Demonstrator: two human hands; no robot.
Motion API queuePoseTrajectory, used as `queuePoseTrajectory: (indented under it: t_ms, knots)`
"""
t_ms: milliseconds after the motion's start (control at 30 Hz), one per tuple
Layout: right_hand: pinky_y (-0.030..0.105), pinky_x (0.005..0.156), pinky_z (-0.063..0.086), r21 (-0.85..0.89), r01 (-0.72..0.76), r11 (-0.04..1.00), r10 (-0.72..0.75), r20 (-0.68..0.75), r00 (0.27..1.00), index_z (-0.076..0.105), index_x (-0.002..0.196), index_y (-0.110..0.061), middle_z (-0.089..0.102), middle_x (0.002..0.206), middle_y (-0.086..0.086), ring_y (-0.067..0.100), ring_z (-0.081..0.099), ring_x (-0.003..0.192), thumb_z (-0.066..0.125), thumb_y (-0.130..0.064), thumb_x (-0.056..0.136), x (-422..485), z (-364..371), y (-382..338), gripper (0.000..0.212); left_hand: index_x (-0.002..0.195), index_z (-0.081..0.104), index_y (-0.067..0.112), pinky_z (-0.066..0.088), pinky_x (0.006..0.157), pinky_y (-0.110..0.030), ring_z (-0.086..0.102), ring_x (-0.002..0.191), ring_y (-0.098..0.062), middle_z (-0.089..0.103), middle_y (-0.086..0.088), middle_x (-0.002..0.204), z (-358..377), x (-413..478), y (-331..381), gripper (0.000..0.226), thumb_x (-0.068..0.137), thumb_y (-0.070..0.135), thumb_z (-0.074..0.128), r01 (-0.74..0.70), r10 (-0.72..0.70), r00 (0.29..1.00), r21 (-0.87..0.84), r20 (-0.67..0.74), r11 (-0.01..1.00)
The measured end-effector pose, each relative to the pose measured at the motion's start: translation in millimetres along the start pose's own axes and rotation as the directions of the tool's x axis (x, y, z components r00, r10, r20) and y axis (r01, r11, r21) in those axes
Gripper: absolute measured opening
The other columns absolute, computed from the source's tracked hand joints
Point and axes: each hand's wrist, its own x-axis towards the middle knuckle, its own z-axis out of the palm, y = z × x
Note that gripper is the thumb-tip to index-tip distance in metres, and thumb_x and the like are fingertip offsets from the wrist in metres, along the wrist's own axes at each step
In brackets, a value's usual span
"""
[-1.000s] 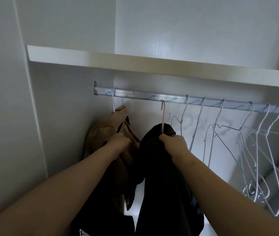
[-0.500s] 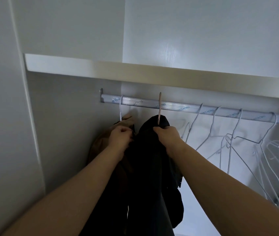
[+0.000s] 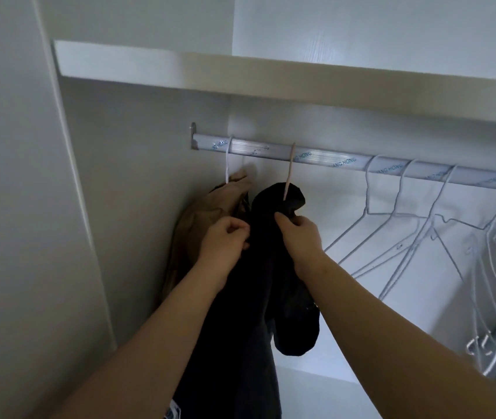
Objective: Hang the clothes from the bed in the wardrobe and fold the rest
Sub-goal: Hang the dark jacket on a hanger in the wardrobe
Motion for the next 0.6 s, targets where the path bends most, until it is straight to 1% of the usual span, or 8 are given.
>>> queuePoseTrajectory:
  t_ms: [33, 67, 167, 267, 333, 433, 533, 600]
  knots:
    - [0.03, 0.065, 0.05, -0.02, 0.016, 1.0, -0.017, -0.023, 1.0, 0.055, 0.079, -0.021, 0.062, 0.082, 0.001, 0.017, 0.06, 0.078, 0.056, -0.041, 0.087, -5, 0, 2, 0.021, 0.078, 0.058, 0.025, 0.041, 0.057, -0.021, 0.058, 0.069, -0.008, 0.062, 0.005, 0.083, -1, -4, -1, 0.017, 0.091, 0.015, 0.052, -0.007, 0.007, 1.0, 0.016, 0.018, 1.0]
    - [0.029, 0.063, 0.048, -0.042, 0.029, 0.999, -0.031, -0.044, 0.999, 0.055, 0.083, -0.021, 0.061, 0.083, -0.001, 0.014, 0.058, 0.076, 0.055, -0.042, 0.088, -11, -1, 4, 0.021, 0.079, 0.058, 0.026, 0.041, 0.058, -0.021, 0.059, 0.071, -0.008, 0.062, 0.005, 0.085, -1, -10, -2, 0.016, 0.091, 0.017, 0.052, -0.013, 0.011, 0.999, 0.037, 0.041, 0.999]
    - [0.039, 0.081, 0.052, -0.087, 0.036, 0.996, -0.043, -0.08, 0.996, 0.05, 0.114, -0.022, 0.062, 0.1, 0.001, 0.019, 0.061, 0.09, 0.053, -0.042, 0.087, -37, -2, 11, 0.033, 0.079, 0.06, 0.03, 0.041, 0.061, -0.02, 0.061, 0.075, -0.007, 0.064, 0.009, 0.087, -3, -30, -8, 0.016, 0.09, 0.021, 0.053, -0.029, 0.023, 0.996, 0.067, 0.091, 0.997]
    - [0.044, 0.088, 0.05, -0.147, 0.044, 0.988, -0.054, -0.061, 0.997, 0.042, 0.126, -0.027, 0.062, 0.107, 0.0, 0.023, 0.061, 0.098, 0.052, -0.034, 0.086, -64, -7, 19, 0.041, 0.077, 0.061, 0.032, 0.042, 0.062, -0.02, 0.061, 0.076, -0.006, 0.064, 0.01, 0.084, -5, -49, -15, 0.018, 0.089, 0.022, 0.054, -0.027, 0.022, 0.995, 0.055, 0.097, 0.998]
    - [0.041, 0.086, 0.05, -0.152, 0.045, 0.987, -0.052, -0.04, 0.998, 0.044, 0.124, -0.027, 0.061, 0.102, -0.003, 0.02, 0.06, 0.095, 0.052, -0.03, 0.085, -82, -11, 27, 0.04, 0.075, 0.061, 0.032, 0.044, 0.066, -0.023, 0.061, 0.078, -0.009, 0.064, 0.007, 0.083, -4, -63, -22, 0.019, 0.088, 0.021, 0.055, -0.015, 0.011, 0.996, 0.044, 0.089, 0.999]
    - [0.032, 0.077, 0.05, -0.104, 0.017, 0.994, -0.017, -0.004, 1.0, 0.048, 0.116, -0.024, 0.057, 0.087, -0.009, 0.013, 0.059, 0.085, 0.052, -0.026, 0.087, -112, -18, 44, 0.03, 0.076, 0.061, 0.03, 0.048, 0.071, -0.028, 0.061, 0.08, -0.015, 0.064, 0.003, 0.083, -3, -94, -36, 0.018, 0.088, 0.019, 0.054, 0.016, -0.021, 0.996, 0.057, 0.087, 0.998]
    - [0.038, 0.078, 0.048, -0.017, -0.069, 0.997, 0.069, 0.038, 0.997, 0.049, 0.104, -0.023, 0.058, 0.085, -0.001, 0.019, 0.058, 0.083, 0.055, -0.026, 0.085, -141, -23, 59, 0.019, 0.079, 0.061, 0.027, 0.05, 0.075, -0.03, 0.061, 0.084, -0.016, 0.063, 0.002, 0.087, -10, -124, -48, 0.016, 0.089, 0.018, 0.054, 0.057, -0.064, 0.994, 0.079, 0.088, 0.995]
    - [0.039, 0.079, 0.048, 0.031, -0.118, 0.992, 0.116, 0.067, 0.991, 0.05, 0.097, -0.021, 0.056, 0.085, 0.003, 0.02, 0.054, 0.082, 0.056, -0.025, 0.085, -166, -28, 68, 0.014, 0.079, 0.06, 0.028, 0.046, 0.07, -0.025, 0.06, 0.085, -0.014, 0.063, 0.004, 0.089, -18, -149, -55, 0.017, 0.09, 0.016, 0.053, 0.088, -0.094, 0.992, 0.08, 0.08, 0.993]
